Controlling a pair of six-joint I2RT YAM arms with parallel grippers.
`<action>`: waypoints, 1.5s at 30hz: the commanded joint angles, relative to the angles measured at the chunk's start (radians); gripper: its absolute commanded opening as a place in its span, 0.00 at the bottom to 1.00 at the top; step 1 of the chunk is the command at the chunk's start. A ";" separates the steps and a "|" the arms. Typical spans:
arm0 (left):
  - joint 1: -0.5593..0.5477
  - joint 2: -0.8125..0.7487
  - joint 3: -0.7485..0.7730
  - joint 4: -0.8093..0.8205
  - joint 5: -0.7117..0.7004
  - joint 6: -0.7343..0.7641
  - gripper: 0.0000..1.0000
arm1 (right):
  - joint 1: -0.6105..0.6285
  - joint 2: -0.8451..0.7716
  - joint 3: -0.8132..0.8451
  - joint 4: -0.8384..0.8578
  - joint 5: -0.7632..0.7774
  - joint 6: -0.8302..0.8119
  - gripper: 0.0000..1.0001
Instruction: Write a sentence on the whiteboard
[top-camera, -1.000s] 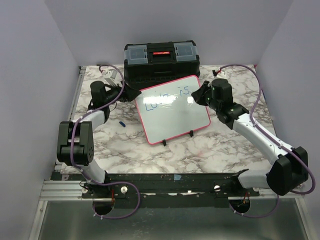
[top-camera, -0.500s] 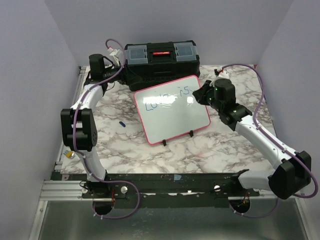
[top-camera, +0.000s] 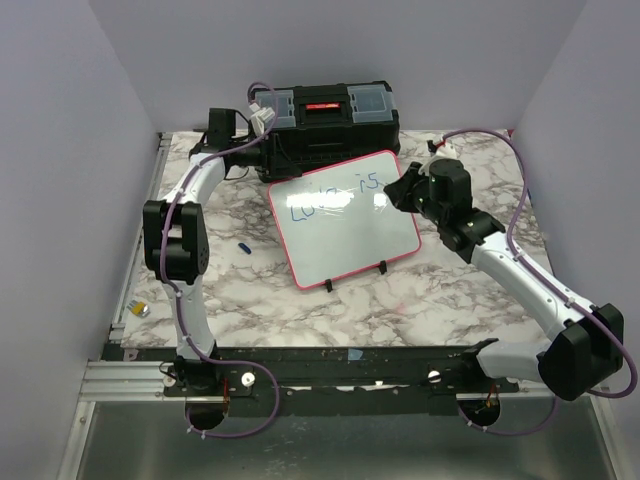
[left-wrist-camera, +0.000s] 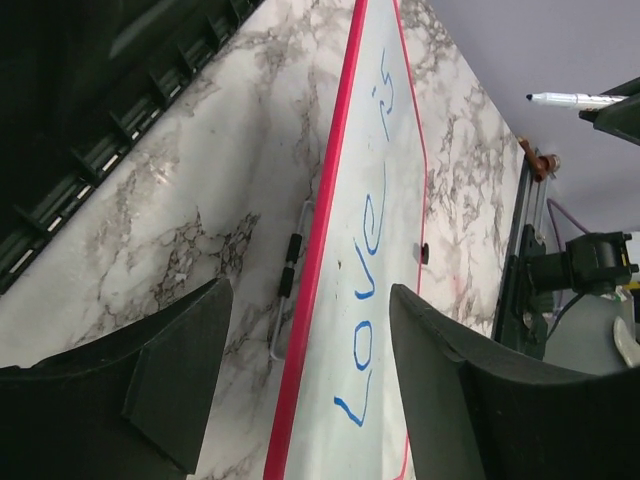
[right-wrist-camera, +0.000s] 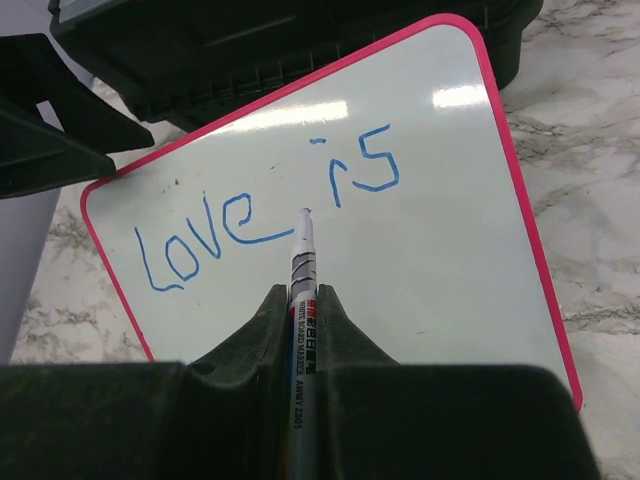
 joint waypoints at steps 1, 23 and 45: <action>-0.016 0.044 0.046 -0.092 0.021 0.070 0.62 | -0.001 -0.011 -0.015 -0.012 -0.031 -0.015 0.00; -0.072 0.150 0.170 -0.318 0.080 0.234 0.41 | -0.001 0.021 -0.002 -0.016 -0.059 0.003 0.01; -0.072 0.061 0.112 -0.287 0.087 0.270 0.00 | 0.000 0.016 0.029 -0.065 -0.121 0.017 0.01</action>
